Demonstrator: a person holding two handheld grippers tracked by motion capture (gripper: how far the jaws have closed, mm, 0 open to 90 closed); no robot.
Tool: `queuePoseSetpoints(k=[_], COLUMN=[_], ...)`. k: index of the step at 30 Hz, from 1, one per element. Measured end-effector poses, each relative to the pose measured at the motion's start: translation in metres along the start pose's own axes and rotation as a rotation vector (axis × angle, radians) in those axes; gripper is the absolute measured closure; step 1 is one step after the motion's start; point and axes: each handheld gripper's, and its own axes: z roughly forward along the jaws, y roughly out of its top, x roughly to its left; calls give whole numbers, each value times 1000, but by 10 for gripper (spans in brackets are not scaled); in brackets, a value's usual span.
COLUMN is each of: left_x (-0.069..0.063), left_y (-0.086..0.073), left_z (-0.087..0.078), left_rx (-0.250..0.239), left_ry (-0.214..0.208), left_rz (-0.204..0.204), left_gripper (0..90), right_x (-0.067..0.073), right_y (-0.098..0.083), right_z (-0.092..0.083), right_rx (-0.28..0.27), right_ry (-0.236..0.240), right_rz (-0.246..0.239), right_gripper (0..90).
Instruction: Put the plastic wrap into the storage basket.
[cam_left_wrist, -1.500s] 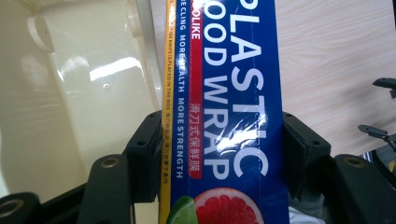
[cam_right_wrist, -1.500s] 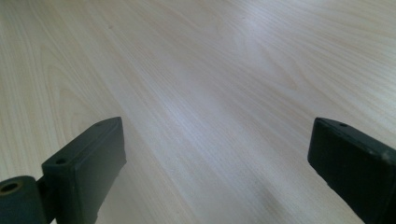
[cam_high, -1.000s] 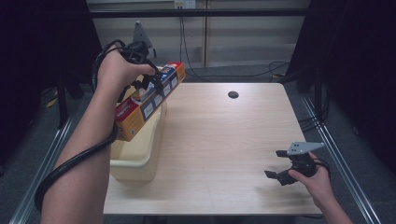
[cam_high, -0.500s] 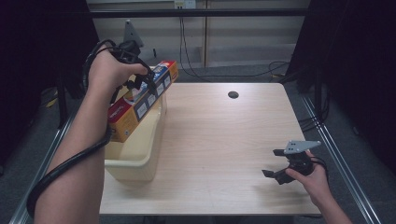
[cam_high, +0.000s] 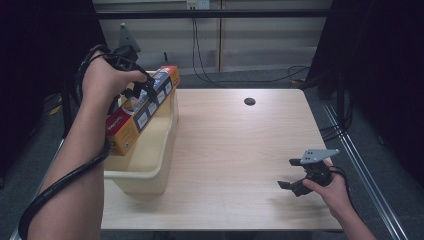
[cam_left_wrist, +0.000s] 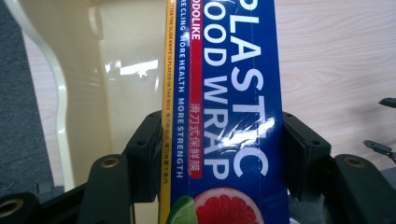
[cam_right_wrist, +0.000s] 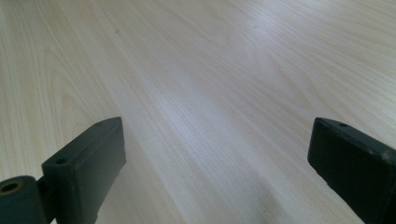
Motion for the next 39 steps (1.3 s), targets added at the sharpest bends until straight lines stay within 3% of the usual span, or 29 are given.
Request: queuePoseSetpoints(k=[22,39], left_x=[18,29], left_y=[-12,-20], left_z=[5,18], left_rx=[-20,3], left_ry=[38,48], left_rz=[-52,-79], left_gripper=[407,406], right_x=[1,2], right_y=[3,3], right_z=[4,5], right_rx=[1,3], right_ry=[9,11], right_rz=[-17,-16], right_gripper=[39,39])
